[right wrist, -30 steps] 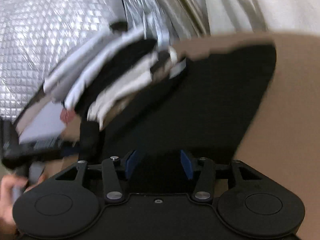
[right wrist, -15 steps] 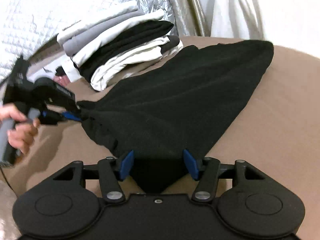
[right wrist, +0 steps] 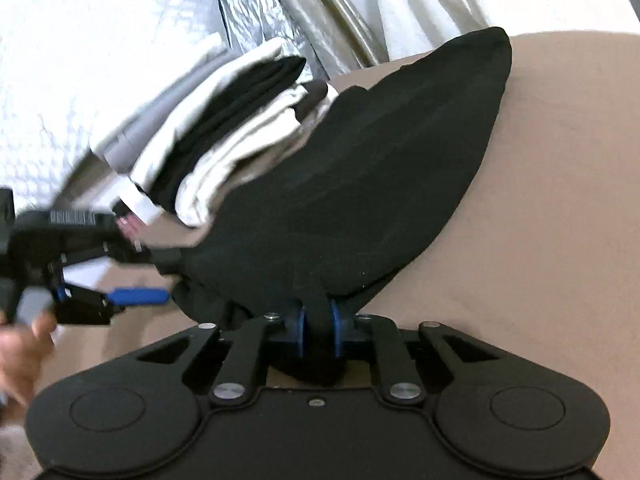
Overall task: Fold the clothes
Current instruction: 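Grasp the folded shirt corner with the right gripper and fold it over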
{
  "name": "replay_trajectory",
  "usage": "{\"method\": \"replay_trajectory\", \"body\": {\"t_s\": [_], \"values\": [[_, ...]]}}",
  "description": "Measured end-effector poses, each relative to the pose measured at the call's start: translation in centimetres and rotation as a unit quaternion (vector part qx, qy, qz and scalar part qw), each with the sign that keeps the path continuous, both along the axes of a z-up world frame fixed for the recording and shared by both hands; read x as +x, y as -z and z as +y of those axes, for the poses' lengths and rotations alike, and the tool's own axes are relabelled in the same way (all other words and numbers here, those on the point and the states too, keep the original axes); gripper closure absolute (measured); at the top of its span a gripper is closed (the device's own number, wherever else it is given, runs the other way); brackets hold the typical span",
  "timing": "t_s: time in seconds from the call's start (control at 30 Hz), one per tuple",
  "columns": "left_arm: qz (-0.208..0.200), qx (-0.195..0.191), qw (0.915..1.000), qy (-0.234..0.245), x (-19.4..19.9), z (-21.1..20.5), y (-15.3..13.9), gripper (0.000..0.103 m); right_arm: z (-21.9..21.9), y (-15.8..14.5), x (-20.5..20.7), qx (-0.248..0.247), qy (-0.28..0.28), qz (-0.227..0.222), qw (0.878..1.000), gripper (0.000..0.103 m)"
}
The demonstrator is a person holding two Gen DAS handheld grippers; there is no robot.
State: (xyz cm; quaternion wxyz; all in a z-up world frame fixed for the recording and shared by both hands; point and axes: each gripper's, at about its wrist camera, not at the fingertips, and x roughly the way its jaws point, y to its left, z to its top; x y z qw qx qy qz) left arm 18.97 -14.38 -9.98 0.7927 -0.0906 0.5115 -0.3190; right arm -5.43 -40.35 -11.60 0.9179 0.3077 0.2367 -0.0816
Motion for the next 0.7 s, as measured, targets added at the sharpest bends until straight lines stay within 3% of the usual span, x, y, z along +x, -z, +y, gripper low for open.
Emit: {"method": "replay_trajectory", "body": {"t_s": [0.07, 0.17, 0.23, 0.27, 0.33, 0.4, 0.47, 0.6, 0.7], "values": [[0.002, 0.004, 0.9999, 0.013, -1.1, -0.1, 0.0, 0.04, -0.1, -0.5, -0.6, -0.002, -0.007, -0.014, 1.0, 0.09], [0.074, -0.063, 0.9953, 0.0, -0.9, 0.2, 1.2, 0.04, 0.4, -1.1, -1.2, -0.02, -0.015, -0.02, 0.999, 0.091], [0.112, -0.115, 0.9871, -0.008, -0.5, 0.1, 2.1, 0.038, 0.6, -1.2, -1.0, -0.025, -0.018, -0.009, 0.999, 0.09], [0.13, -0.14, 0.9815, -0.011, -0.3, 0.0, 2.5, 0.038, 0.6, -1.2, -0.9, -0.023, -0.019, -0.001, 1.0, 0.085], [0.117, -0.13, 0.9845, -0.009, -0.6, -0.6, 2.7, 0.038, 0.3, -1.1, -1.0, -0.007, -0.021, 0.008, 1.0, 0.076], [0.092, -0.101, 0.9906, -0.002, -1.0, -1.4, 2.7, 0.038, -0.3, -0.9, -1.3, 0.025, -0.022, -0.001, 0.999, 0.047], [0.079, -0.081, 0.9936, 0.0, -1.3, -1.9, 2.7, 0.038, -1.3, -0.5, -1.7, 0.074, -0.009, -0.021, 0.997, 0.034], [0.041, -0.055, 0.9975, -0.017, -1.3, -2.0, 2.0, 0.038, -3.1, 1.2, -1.1, 0.171, 0.016, -0.031, 0.985, 0.029], [-0.006, -0.03, 0.9982, -0.052, -0.8, -1.4, 1.0, 0.038, -3.2, 2.1, 0.7, 0.204, 0.015, -0.027, 0.978, 0.028]]}}
